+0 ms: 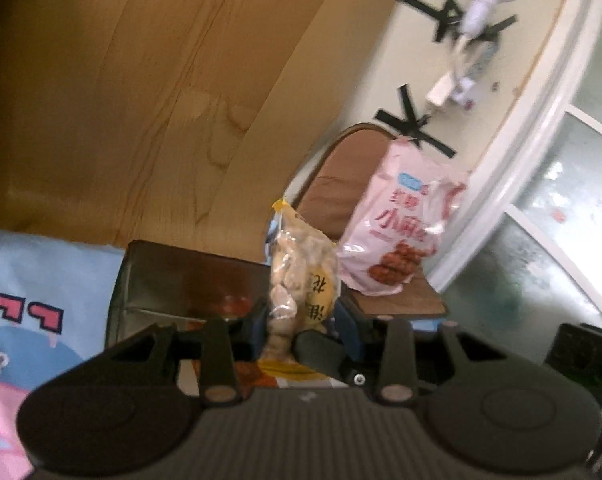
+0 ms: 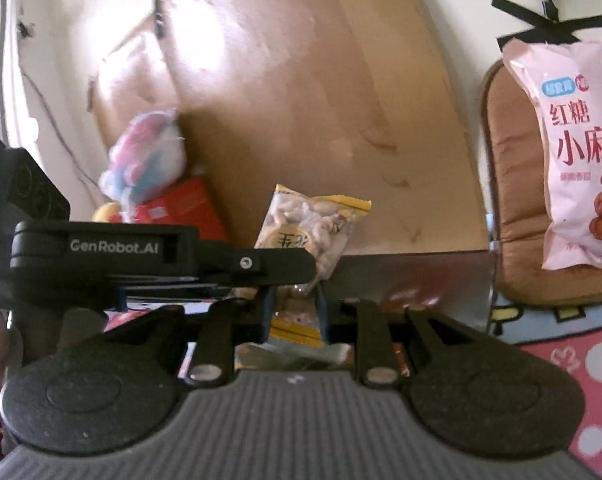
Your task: Organize snacks
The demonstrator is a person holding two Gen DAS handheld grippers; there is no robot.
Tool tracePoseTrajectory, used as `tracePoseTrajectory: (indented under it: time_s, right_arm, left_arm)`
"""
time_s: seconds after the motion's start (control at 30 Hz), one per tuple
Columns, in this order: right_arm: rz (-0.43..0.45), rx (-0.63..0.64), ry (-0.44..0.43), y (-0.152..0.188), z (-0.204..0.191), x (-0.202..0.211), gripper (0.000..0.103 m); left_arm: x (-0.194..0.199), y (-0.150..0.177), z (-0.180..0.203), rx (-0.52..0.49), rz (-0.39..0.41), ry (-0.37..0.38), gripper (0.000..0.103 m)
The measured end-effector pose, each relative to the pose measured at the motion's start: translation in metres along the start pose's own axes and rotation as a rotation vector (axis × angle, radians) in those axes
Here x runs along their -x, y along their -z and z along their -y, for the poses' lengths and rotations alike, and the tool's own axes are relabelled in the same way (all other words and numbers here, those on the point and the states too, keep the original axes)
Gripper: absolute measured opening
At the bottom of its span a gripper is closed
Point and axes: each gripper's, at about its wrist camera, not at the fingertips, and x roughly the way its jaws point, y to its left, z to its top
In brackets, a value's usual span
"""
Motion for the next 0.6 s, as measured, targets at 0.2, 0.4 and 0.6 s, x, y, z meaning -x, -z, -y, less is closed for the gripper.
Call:
tracePoseTrajectory:
  time_s: [0.2, 0.4, 0.6]
  right_arm:
    - [-0.010, 0.055, 0.168, 0.001, 0.005, -0.020, 0.044]
    - [0.106, 0.045, 0.181, 0.006, -0.002, 0.022, 0.050]
    - [0.101, -0.090, 0.207, 0.036, 0.008, 0.061, 0.051]
  left_arm:
    - [-0.017, 0.000, -0.003, -0.018, 0.022, -0.125, 0.053]
    - [0.043, 0.016, 0.000, -0.026, 0.110, -0.076, 0.057]
    - [0.093, 0.068, -0.017, 0.038, 0.079, -0.072, 0.058]
